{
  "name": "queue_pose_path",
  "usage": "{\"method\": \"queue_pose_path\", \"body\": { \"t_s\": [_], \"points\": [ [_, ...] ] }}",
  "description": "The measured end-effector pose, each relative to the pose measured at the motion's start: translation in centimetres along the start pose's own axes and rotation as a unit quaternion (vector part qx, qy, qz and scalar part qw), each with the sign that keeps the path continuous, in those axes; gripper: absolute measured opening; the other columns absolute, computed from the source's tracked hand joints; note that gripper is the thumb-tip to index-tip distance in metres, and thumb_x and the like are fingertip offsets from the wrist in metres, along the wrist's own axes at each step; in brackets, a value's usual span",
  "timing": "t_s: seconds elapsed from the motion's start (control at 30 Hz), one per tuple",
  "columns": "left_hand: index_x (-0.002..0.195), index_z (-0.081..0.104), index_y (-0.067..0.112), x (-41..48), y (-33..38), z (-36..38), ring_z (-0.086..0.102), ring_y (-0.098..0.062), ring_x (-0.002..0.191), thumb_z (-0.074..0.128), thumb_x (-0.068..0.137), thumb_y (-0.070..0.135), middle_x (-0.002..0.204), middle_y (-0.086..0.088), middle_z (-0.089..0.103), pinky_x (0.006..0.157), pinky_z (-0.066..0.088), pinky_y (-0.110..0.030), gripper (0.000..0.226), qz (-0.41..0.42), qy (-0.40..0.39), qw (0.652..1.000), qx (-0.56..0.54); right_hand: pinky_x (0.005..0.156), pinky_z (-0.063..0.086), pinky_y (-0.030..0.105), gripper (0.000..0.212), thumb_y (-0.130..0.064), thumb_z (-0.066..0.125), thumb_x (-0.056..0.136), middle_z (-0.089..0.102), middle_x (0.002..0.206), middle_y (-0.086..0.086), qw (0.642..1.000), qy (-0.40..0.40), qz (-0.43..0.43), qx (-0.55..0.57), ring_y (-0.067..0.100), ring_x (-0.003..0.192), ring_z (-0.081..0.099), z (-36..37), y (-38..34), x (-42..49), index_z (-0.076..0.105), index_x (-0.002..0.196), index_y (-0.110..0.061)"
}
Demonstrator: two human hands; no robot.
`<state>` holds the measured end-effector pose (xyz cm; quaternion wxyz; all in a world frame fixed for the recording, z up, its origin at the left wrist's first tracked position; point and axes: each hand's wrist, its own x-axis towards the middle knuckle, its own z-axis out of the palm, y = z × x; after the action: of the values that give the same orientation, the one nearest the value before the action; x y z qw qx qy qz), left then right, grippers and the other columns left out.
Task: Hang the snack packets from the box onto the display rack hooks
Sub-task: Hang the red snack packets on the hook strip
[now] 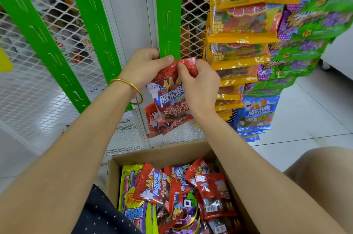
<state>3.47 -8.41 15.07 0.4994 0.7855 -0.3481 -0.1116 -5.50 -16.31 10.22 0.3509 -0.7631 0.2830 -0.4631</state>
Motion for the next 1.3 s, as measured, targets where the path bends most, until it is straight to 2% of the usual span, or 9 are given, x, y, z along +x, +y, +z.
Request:
{"method": "queue_pose_path", "body": {
  "t_s": [0.3,0.53,0.7,0.83,0.93,1.03,1.17,1.23,1.3],
  "points": [
    [0.058,0.042,0.020,-0.5,0.4,0.3,0.048,0.004,0.033,0.060,0.089,0.028,0.034,0.013,0.051,0.036,0.033,-0.008,0.037,-0.004,0.003,0.999,-0.037,0.057,0.041,0.032,0.028,-0.036,0.057,0.089,0.058,0.067,-0.002,0.999,0.029,0.031,-0.028,0.019,0.064,0.055,0.5,0.0,-0.5,0.057,0.073,-0.014],
    [0.057,0.039,0.020,-0.3,0.2,0.4,0.046,0.000,0.038,0.059,0.089,0.031,0.042,0.007,0.050,0.039,0.033,-0.012,0.039,0.012,0.024,1.000,0.007,0.055,0.034,0.030,0.028,-0.039,0.056,0.090,0.056,0.067,-0.005,0.998,0.044,0.021,-0.028,0.016,0.062,0.051,0.5,-0.5,-0.4,0.052,0.074,-0.017],
    [0.056,0.042,0.019,-0.5,0.3,0.5,0.045,0.004,0.031,0.059,0.090,0.026,0.032,0.012,0.048,0.035,0.030,-0.007,0.038,0.012,0.029,0.999,-0.012,0.054,0.029,0.028,0.029,-0.041,0.055,0.091,0.051,0.065,-0.006,0.995,0.062,0.009,-0.073,0.017,0.060,0.049,0.9,-0.4,-0.7,0.047,0.073,-0.019],
    [0.058,0.046,0.020,-0.4,0.1,0.3,0.045,0.005,0.032,0.059,0.090,0.026,0.033,0.015,0.049,0.036,0.030,-0.006,0.035,0.006,0.034,0.999,-0.031,0.051,0.031,0.028,0.030,-0.039,0.055,0.091,0.056,0.065,-0.002,0.995,0.061,0.000,-0.082,0.018,0.058,0.050,1.2,0.5,-1.5,0.052,0.074,-0.014],
    [0.058,0.046,0.020,-0.4,-0.5,0.2,0.044,0.002,0.039,0.060,0.089,0.032,0.046,0.009,0.049,0.039,0.031,-0.008,0.035,0.015,0.029,0.999,-0.012,0.051,0.033,0.029,0.031,-0.040,0.054,0.092,0.058,0.067,-0.001,0.995,0.049,0.005,-0.082,0.019,0.059,0.052,1.1,1.1,-2.0,0.049,0.073,-0.015],
    [0.066,0.054,0.016,-0.5,-1.3,0.3,0.044,0.001,0.049,0.059,0.089,0.032,0.058,0.004,0.047,0.045,0.034,-0.009,0.028,0.031,0.010,0.999,-0.001,0.055,0.038,0.031,0.028,-0.042,0.052,0.093,0.057,0.072,-0.003,0.997,0.019,0.022,-0.071,0.018,0.065,0.055,1.2,1.8,-2.3,0.049,0.081,-0.017],
    [0.055,0.042,0.018,-0.6,-2.6,0.5,0.032,0.002,0.040,0.056,0.092,0.021,0.049,0.008,0.033,0.042,0.025,-0.009,0.039,0.060,0.010,0.998,0.006,0.066,0.050,0.038,0.019,-0.032,0.052,0.094,0.060,0.084,-0.003,0.999,-0.022,0.022,-0.015,0.016,0.074,0.060,1.1,2.5,-2.9,0.050,0.095,-0.014],
    [0.057,0.042,0.020,-0.7,-3.1,0.5,0.034,0.004,0.042,0.054,0.093,0.018,0.052,0.007,0.033,0.044,0.026,-0.009,0.037,0.076,0.017,0.997,0.017,0.075,0.051,0.034,0.022,-0.024,0.053,0.094,0.060,0.100,-0.002,0.999,-0.038,0.033,0.013,0.013,0.088,0.058,0.8,3.1,-3.7,0.050,0.112,-0.012],
    [0.071,0.052,0.019,-1.0,-3.4,0.6,0.044,0.011,0.051,0.053,0.093,0.013,0.061,0.010,0.045,0.052,0.032,-0.004,0.023,0.087,0.031,0.995,0.021,0.084,0.049,0.026,0.034,-0.016,0.054,0.093,0.054,0.116,0.000,0.998,-0.055,0.029,0.031,0.009,0.103,0.053,0.3,4.0,-5.3,0.045,0.126,-0.013]
  ]
}}
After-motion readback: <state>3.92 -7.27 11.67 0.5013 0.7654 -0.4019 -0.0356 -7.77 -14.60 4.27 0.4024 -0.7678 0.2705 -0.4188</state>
